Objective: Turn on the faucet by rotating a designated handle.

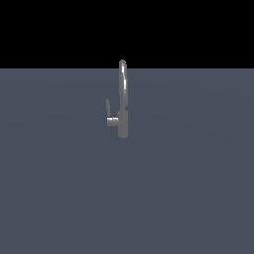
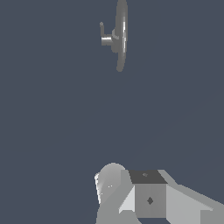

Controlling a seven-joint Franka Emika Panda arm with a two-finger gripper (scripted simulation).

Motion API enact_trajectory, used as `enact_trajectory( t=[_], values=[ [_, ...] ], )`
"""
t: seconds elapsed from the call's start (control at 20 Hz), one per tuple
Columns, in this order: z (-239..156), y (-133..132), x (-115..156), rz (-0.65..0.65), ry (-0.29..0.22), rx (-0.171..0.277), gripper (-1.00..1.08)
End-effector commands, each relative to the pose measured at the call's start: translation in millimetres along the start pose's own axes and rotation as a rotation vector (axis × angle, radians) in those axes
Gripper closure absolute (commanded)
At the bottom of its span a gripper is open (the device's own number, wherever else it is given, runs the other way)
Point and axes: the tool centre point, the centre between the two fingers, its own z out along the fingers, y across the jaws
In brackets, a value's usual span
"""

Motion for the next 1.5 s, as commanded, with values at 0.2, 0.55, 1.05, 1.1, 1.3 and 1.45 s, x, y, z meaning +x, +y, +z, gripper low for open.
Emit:
enact_trajectory(
  t=[0.2, 0.55, 1.05, 1.1, 1.3, 1.45],
  values=[
    [0, -2, -1, -0.005, -0.004, 0.001, 1.08],
    [4, -5, -4, -0.024, -0.017, 0.006, 1.08],
    [-12, -9, 0, 0.042, 0.034, -0.016, 1.08],
    [-15, -10, 0, 0.056, 0.046, -0.021, 1.08],
    [-31, -15, 4, 0.128, 0.101, -0.046, 1.08],
    [-46, -22, 8, 0.195, 0.154, -0.069, 1.08]
  ],
)
